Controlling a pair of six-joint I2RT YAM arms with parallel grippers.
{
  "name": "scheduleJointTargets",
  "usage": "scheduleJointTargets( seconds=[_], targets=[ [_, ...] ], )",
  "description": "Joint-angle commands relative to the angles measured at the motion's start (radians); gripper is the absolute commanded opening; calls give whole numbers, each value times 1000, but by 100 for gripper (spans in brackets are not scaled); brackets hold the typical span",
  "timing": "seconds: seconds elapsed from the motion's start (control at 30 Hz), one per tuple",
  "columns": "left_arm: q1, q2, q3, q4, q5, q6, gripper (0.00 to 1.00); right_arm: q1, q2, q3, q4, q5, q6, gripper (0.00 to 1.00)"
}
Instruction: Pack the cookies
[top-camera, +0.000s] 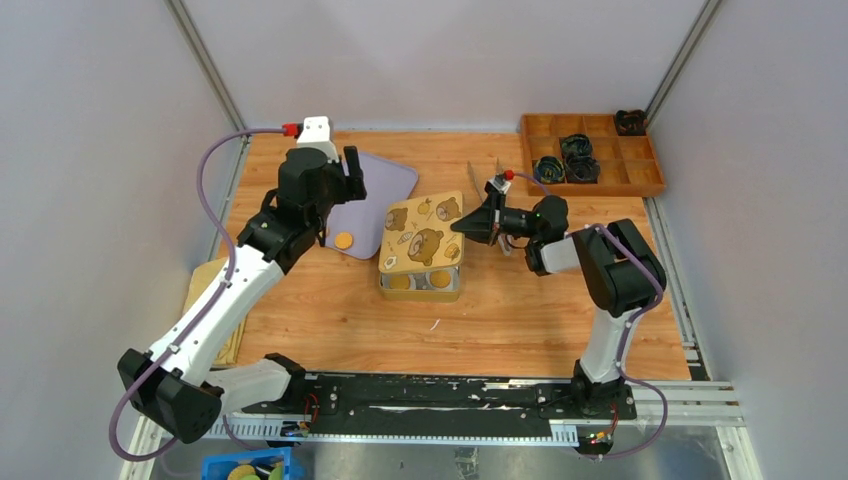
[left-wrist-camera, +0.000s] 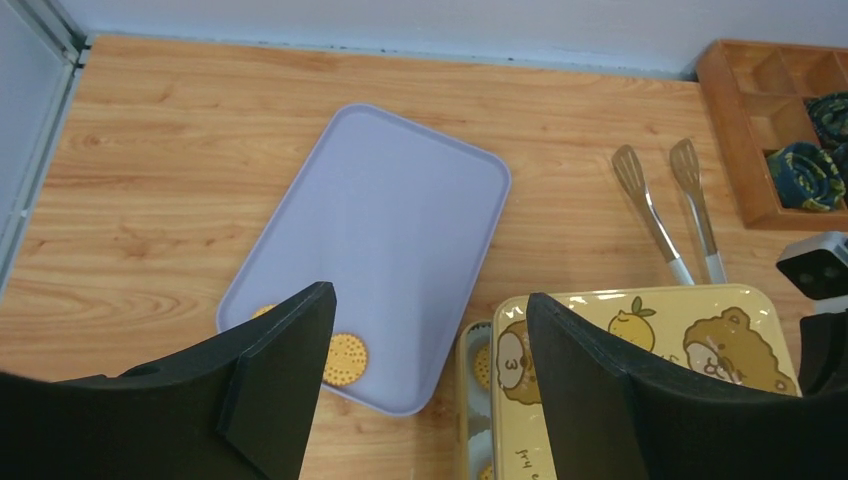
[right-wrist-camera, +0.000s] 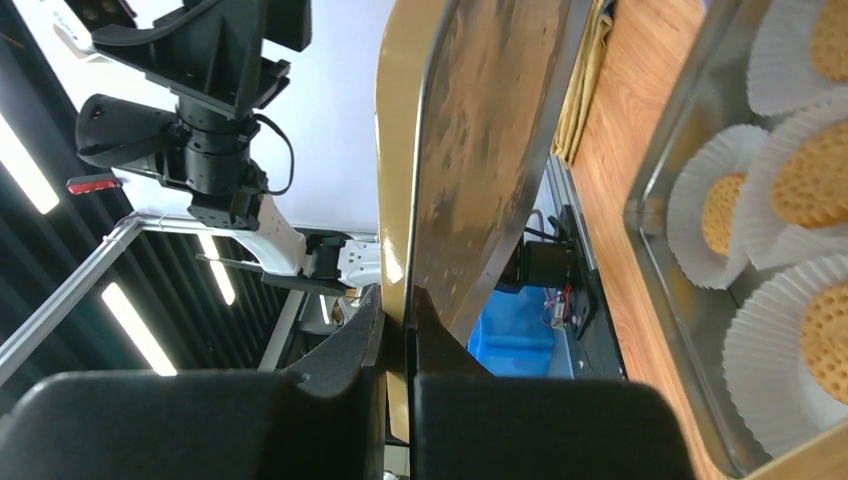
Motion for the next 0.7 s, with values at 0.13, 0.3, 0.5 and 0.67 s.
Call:
scheduleJointTargets(
  seconds=[0.13,0.3,0.5,0.67],
  targets=[
    [-3,13,-97,73,39,-28,72,59,106,-19,102,-13,-74,0],
    [-11,-17,-183,123,31,-34,72,85,152,26,89,4,-95,0],
    [-11,-32,-227,129,49,-36,72,85,198,5,92,10,-114,0],
    [-10,-34,-238,141,74,-38,72,80,209,-31,91,24,-153,0]
  ],
)
